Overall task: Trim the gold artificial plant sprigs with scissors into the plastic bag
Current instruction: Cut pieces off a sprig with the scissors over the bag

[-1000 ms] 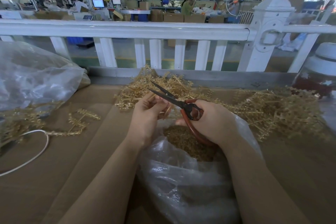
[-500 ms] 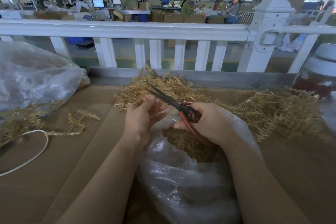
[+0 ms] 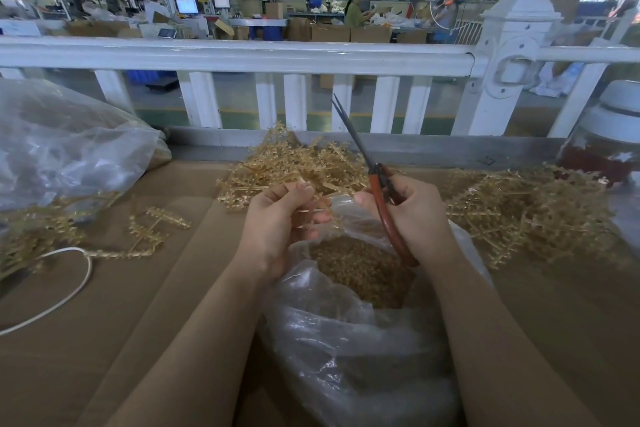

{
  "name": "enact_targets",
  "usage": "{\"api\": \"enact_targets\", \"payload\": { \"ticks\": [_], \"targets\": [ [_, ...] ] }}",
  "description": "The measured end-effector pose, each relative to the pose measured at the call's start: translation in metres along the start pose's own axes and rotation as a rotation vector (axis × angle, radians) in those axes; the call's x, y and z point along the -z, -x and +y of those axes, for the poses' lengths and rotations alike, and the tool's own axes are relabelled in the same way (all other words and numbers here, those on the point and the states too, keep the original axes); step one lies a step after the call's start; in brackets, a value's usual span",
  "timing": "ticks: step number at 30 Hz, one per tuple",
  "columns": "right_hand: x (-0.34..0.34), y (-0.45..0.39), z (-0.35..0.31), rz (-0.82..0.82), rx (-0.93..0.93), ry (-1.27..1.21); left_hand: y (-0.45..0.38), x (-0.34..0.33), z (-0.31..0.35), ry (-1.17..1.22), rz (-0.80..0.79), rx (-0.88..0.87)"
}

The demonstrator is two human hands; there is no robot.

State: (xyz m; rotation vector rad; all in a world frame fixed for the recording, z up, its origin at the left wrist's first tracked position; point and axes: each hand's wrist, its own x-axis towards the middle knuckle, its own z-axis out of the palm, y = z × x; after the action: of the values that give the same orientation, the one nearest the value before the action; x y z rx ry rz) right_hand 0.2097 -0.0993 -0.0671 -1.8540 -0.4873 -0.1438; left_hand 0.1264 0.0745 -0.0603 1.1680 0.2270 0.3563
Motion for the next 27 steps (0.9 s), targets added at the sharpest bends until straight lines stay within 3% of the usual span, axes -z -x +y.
{"api": "enact_targets", "payload": {
  "ticks": [10, 18, 27],
  "targets": [
    [0.001, 0.002, -0.005, -0.073, -0.003, 0.042, 0.002, -0.001, 0.001, -0.024, -0.030, 0.029],
    [0.008, 0.007, -0.016, -0.237, -0.219, -0.410, 0.003, -0.001, 0.000, -0.032, -0.102, 0.016],
    [0.012, 0.005, -0.018, -0.241, -0.283, -0.443, 0.001, 0.000, -0.003, 0.014, -0.083, -0.042]
  ]
}}
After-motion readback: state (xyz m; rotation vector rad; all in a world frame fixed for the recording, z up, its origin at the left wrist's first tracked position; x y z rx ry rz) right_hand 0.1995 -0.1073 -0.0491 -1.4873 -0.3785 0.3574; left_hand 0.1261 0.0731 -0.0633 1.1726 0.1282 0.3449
